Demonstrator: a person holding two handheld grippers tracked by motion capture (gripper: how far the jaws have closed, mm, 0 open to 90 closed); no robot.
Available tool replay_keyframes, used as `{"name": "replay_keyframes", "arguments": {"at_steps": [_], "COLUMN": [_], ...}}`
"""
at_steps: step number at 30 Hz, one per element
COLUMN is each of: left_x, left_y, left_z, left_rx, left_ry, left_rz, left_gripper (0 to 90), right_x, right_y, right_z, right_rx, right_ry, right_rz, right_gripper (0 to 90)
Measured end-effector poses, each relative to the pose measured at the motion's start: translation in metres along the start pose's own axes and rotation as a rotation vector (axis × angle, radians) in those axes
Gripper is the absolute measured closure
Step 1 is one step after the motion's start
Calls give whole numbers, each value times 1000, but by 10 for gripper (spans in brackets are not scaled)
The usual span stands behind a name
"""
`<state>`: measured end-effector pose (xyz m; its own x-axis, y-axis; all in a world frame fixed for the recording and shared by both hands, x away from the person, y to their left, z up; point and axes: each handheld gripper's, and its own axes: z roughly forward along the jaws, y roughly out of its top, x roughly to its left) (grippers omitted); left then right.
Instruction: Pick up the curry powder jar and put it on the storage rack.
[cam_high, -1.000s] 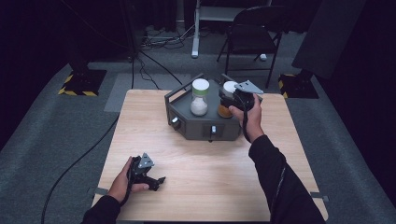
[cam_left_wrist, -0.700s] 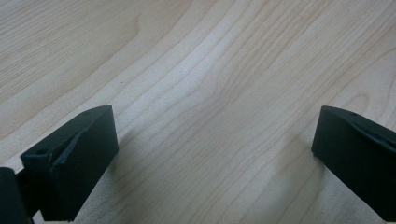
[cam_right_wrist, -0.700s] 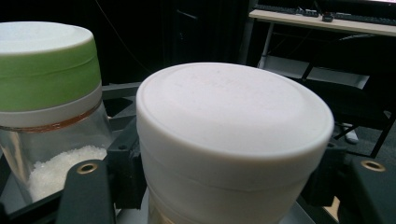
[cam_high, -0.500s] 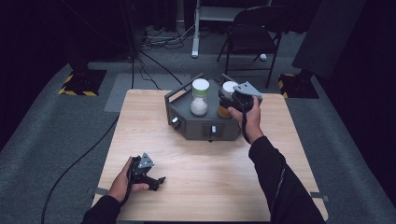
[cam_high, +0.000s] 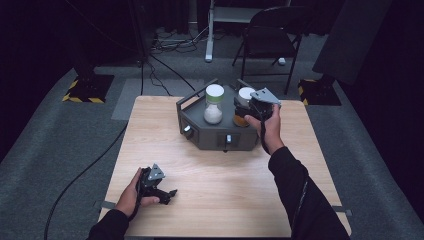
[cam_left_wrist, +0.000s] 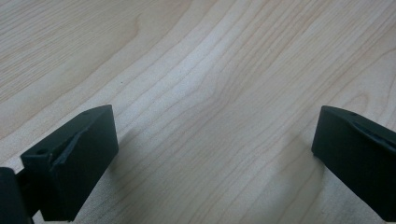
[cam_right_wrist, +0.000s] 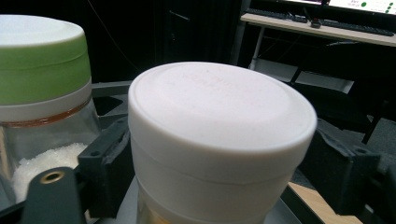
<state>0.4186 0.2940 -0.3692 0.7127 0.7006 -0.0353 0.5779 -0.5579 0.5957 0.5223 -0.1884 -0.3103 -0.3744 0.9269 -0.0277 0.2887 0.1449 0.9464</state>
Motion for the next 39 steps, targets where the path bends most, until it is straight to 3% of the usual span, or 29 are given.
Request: {"name": "replay_keyframes", "arguments": {"at_steps": [7, 22, 28, 39], "left_x": [0, 0, 0, 0], "left_y": [0, 0, 0, 0], "left_z": [0, 0, 0, 0], "left_rx": [0, 0, 0, 0], "left_ry": [0, 0, 0, 0], "left_rz": [0, 0, 0, -1], "left_gripper": [3, 3, 3, 3], "right_x": [1, -5, -4, -4], "right_y": [6, 11, 8, -6], "right_z": [-4, -25, -33, -46], "right_rx": [4, -16, -30, -47], "right_ry": [1, 30, 21, 54], "right_rz": [-29, -94, -116, -128], "right_gripper": [77, 63, 63, 60]}}
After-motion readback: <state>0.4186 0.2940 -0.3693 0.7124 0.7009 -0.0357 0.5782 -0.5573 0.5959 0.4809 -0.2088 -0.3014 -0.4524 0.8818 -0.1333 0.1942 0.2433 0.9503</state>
